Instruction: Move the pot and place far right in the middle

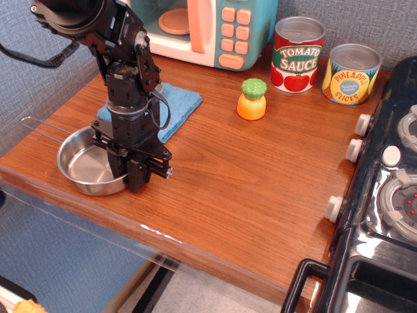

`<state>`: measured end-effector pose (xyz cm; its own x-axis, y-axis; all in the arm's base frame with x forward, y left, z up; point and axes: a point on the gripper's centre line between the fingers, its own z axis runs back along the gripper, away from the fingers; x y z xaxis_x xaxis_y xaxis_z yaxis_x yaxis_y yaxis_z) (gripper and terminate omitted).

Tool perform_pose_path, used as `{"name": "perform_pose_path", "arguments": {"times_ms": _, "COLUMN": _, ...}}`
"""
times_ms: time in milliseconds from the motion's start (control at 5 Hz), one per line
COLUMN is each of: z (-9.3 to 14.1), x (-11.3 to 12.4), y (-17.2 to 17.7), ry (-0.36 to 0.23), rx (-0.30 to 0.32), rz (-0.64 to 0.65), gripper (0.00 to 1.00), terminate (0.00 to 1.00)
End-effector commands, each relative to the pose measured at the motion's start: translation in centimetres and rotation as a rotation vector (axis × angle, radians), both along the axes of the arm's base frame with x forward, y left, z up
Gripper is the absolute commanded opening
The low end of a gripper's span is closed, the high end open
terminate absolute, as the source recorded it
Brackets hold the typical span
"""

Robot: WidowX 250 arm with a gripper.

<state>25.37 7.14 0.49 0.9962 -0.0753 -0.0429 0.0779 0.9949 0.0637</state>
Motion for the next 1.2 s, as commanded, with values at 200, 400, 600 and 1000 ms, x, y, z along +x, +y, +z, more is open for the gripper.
{"name": "perform_pose_path", "arguments": {"times_ms": 200, "z": 5.8, "x": -1.4, "y": -3.8, "ry": -0.167, "rx": 0.148, "rz": 0.084, "gripper": 0.0, "terminate": 0.0}}
{"name": "perform_pose_path", "arguments": {"times_ms": 400, "z": 7.6, "x": -0.5, "y": -7.0, "ry": -0.221, "rx": 0.088, "rz": -0.031, "gripper": 0.0, "terminate": 0.0}}
{"name": "perform_pose_path", "arguments": {"times_ms": 600, "z": 7.4, "x": 1.8, "y": -10.8, "ry": -0.208, "rx": 0.02, "rz": -0.223, "gripper": 0.0, "terminate": 0.0}}
{"name": "perform_pose_path", "arguments": {"times_ms": 1000, "z": 5.4, "x": 6.3, "y": -15.8, "ry": -0.164, "rx": -0.021, "rz": -0.325, "gripper": 0.0, "terminate": 0.0}}
